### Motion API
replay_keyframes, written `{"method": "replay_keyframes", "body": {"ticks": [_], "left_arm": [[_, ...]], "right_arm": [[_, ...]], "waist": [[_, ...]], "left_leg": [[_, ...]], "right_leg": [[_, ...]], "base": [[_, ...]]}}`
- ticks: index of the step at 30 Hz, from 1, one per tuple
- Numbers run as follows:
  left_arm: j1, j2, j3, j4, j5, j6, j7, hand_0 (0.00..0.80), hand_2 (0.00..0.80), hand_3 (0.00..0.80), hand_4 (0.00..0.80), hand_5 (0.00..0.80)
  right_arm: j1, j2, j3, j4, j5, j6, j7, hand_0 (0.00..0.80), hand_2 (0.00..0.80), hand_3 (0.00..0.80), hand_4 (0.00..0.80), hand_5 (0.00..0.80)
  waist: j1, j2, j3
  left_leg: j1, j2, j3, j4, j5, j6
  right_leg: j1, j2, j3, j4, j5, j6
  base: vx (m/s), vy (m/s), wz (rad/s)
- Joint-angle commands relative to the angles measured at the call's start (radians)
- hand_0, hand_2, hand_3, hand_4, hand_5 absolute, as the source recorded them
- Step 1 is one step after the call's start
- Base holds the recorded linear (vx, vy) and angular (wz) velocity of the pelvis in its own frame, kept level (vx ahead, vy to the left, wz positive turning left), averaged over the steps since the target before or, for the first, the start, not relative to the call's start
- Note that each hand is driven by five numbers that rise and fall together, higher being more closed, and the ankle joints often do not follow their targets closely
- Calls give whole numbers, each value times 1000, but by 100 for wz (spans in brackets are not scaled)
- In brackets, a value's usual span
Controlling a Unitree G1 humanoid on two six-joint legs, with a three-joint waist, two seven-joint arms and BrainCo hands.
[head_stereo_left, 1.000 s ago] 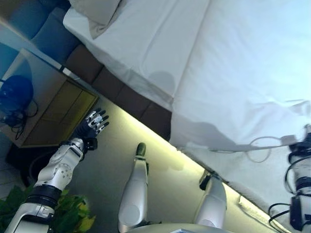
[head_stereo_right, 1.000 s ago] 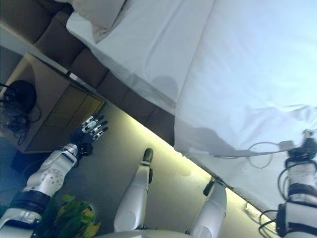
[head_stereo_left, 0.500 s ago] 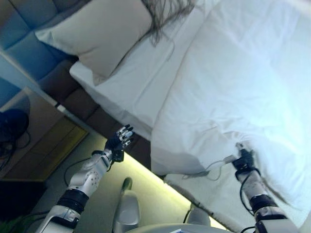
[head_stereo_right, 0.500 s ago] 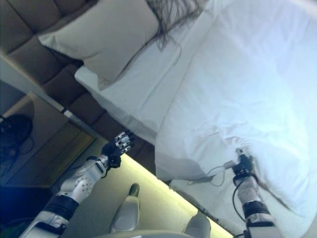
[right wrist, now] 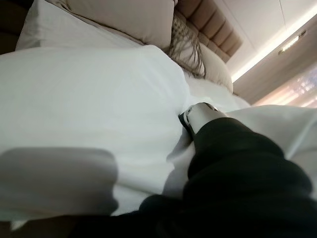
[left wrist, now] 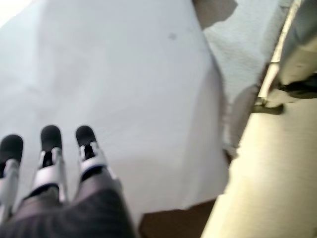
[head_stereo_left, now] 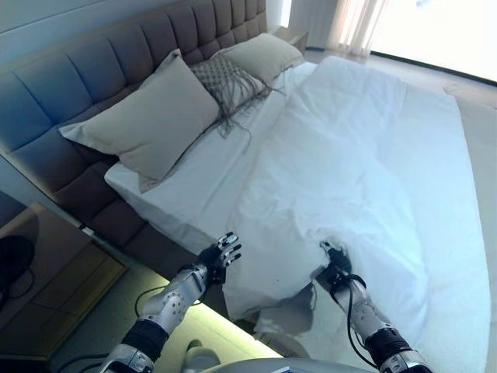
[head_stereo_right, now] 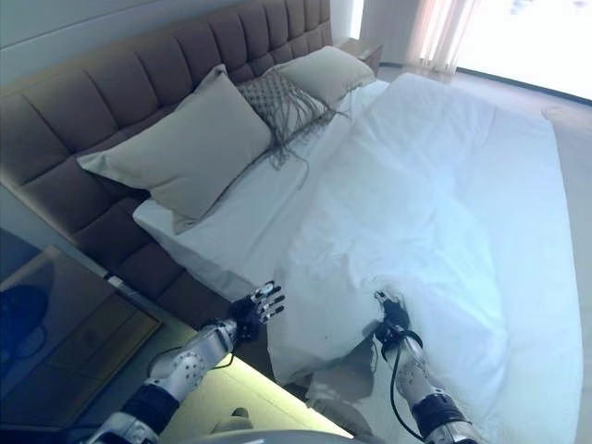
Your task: Make the bed neatly
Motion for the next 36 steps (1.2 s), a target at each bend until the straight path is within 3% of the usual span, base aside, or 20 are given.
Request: {"method": "replay_keyframes", "body": {"ticks": [1, 5, 7, 11, 14, 21, 28, 36], "left_arm": [[13, 2, -5, -9, -245, 143, 18, 0, 0, 0, 0, 0], [74, 6, -55, 2, -510, 312, 117, 0, 0, 0, 0, 0], [94, 11, -85, 9, -602, 346, 150, 0, 0, 0, 0, 0], [77, 22, -164, 40, -838, 377, 212, 0, 0, 0, 0, 0], [36, -3, -234, 77, -898, 359, 248, 0, 0, 0, 0, 0], [1, -135, -344, 206, -898, 320, 146, 0, 0, 0, 0, 0], [-30, -180, -428, 243, -898, 307, 115, 0, 0, 0, 0, 0], [-133, -245, -474, 284, -898, 288, -31, 0, 0, 0, 0, 0]], "right_arm": [[-35, -36, -7, -178, -71, -11, 9, 800, 800, 800, 800, 800], [-54, -70, -8, -204, -59, -1, 0, 800, 800, 800, 800, 800], [-66, -90, -8, -214, -47, 5, -3, 800, 800, 800, 800, 800], [-114, -118, 7, -225, -17, 27, -17, 800, 800, 800, 800, 800], [-124, -120, 24, -247, -4, 39, -28, 800, 800, 800, 800, 800], [-141, -76, 64, -301, 9, 58, -73, 800, 800, 800, 800, 800], [-175, -68, 95, -347, 18, 69, -97, 800, 800, 800, 800, 800], [-256, -50, 162, -380, 51, 45, -163, 800, 800, 800, 800, 800]], "waist": [[20, -2, -27], [24, -2, -27], [24, -2, -27], [12, -7, -31], [-6, -16, -30], [-43, -37, -21], [-69, -44, 8], [-95, -53, 36]], "left_leg": [[20, 33, 11, 23, 13, 69], [23, 42, 13, 26, 10, 64], [24, 48, 16, 23, 11, 63], [25, 60, 31, 21, 12, 58], [20, 65, 37, 35, 7, 52], [18, 76, 48, 53, -8, 44], [-29, 89, 42, 95, -12, 32], [-108, 91, 31, 172, -21, 33]], "right_leg": [[-65, -47, 24, 23, 97, 9], [-64, -44, 18, 20, 101, 12], [-63, -40, 15, 16, 101, 12], [-67, -35, 21, 20, 97, 12], [-78, -34, 33, 40, 90, 12], [-95, -31, 61, 48, 89, 12], [-149, -26, 95, 82, 87, 12], [-242, -30, 131, 149, 88, 12]], "base": [[0, 0, 0], [0, 0, 0], [0, 0, 0], [21, -9, 0], [57, -28, -1], [61, -42, -3], [-7, -33, -11], [-26, 0, -7]]}}
